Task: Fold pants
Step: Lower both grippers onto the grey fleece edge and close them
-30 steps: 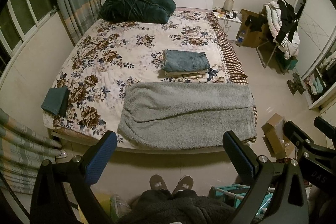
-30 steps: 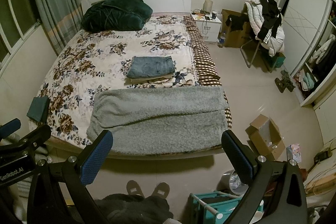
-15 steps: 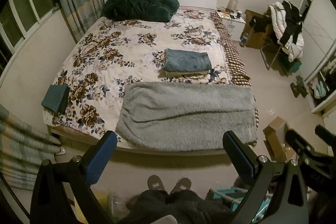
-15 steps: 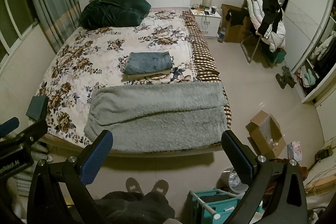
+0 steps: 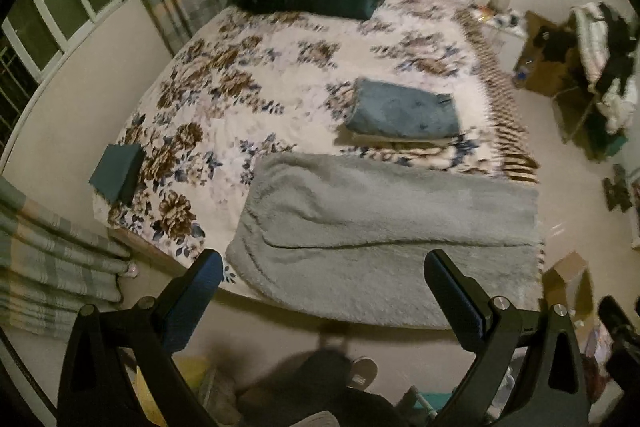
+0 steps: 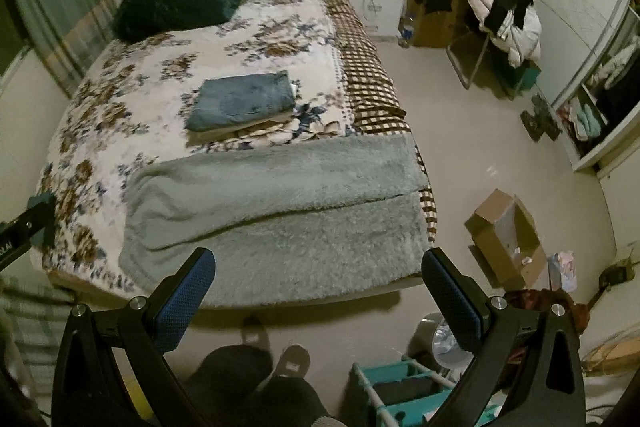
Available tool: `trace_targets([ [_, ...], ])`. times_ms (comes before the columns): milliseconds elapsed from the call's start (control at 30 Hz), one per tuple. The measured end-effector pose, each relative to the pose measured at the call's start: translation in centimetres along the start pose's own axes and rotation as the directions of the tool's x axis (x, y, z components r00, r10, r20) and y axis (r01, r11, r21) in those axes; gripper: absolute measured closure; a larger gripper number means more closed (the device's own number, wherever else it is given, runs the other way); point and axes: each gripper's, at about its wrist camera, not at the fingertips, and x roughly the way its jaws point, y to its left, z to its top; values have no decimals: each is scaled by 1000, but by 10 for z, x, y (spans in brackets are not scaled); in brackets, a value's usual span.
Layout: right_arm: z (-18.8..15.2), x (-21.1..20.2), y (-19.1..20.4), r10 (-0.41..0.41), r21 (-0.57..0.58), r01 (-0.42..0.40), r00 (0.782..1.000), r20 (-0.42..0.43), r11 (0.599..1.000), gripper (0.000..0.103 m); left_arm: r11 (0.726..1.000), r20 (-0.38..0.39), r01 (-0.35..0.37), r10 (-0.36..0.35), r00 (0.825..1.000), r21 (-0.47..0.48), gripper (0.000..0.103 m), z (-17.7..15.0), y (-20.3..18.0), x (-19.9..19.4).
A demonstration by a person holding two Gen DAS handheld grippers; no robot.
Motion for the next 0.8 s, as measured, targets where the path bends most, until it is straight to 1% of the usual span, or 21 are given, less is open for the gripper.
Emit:
trace_targets([
  [100,35,68,-9,-7,48,8,999,-37,999,0,999,-89,-23,20,996,-34,0,24,-8,62],
  [133,46,90,-12,5,68,-1,998,-55,998,0,998,-133,-18,11,991,-54,0,35,-11,90],
  [167,60,119,-16,26,103,-18,997,-75,995,0,998,-157,-23,13,988,-66,0,38,-11,105],
  [200,72,147,-19,28,133,-14,994,-102,991,0,995,-206,-39,20,978,-91,0,48,-12,138],
  [233,83,171,-22,36,158,-16,992,-124,987,0,993,-241,-40,12,970,-113,0,57,-13,164],
  [267,97,206,-28,71,206,-39,986,-150,978,0,990,-272,-49,10,962,-136,0,65,-13,186],
  [300,107,231,-30,82,237,-40,983,-167,971,0,984,-309,-63,8,951,-167,0,74,-12,215],
  [333,120,265,-35,82,272,-26,977,-197,962,0,979,-340,-70,0,940,-193,0,81,-12,239],
  [367,128,291,-39,91,301,-22,972,-216,954,0,973,-369,-82,-4,930,-217,0,87,-11,259],
  [400,141,331,-47,108,351,-17,964,-242,936,0,963,-396,-95,-13,918,-252,0,93,-8,284],
  [433,147,355,-50,114,378,-8,959,-259,926,0,951,-429,-107,-30,903,-291,0,102,-5,316],
  [500,163,420,-62,130,444,21,943,-306,896,0,926,-473,-143,-42,880,-348,0,113,-2,367],
  [533,170,454,-68,140,481,37,935,-327,876,0,919,-485,-154,-46,873,-364,0,117,1,384],
  [567,169,471,-75,139,500,54,929,-342,864,0,908,-505,-170,-51,861,-382,0,122,1,408],
  [600,177,509,-82,141,531,80,921,-364,844,0,895,-527,-188,-61,848,-405,0,125,2,431],
  [633,178,530,-89,139,551,102,916,-378,828,0,879,-544,-203,-75,836,-432,0,126,3,452],
  [667,179,547,-92,132,563,121,913,-387,817,0,862,-559,-210,-98,823,-461,0,129,5,475],
  [700,187,577,-97,111,572,153,910,-399,806,0,847,-574,-225,-110,811,-481,0,130,4,496],
  [733,187,588,-98,98,573,170,908,-407,802,0,838,-579,-230,-121,806,-494,0,134,5,515],
  [767,193,613,-102,83,581,193,906,-414,791,0,832,-585,-238,-122,802,-501,0,135,3,526],
  [800,194,625,-106,78,590,206,904,-420,781,0,824,-591,-253,-119,798,-507,0,136,2,539],
])
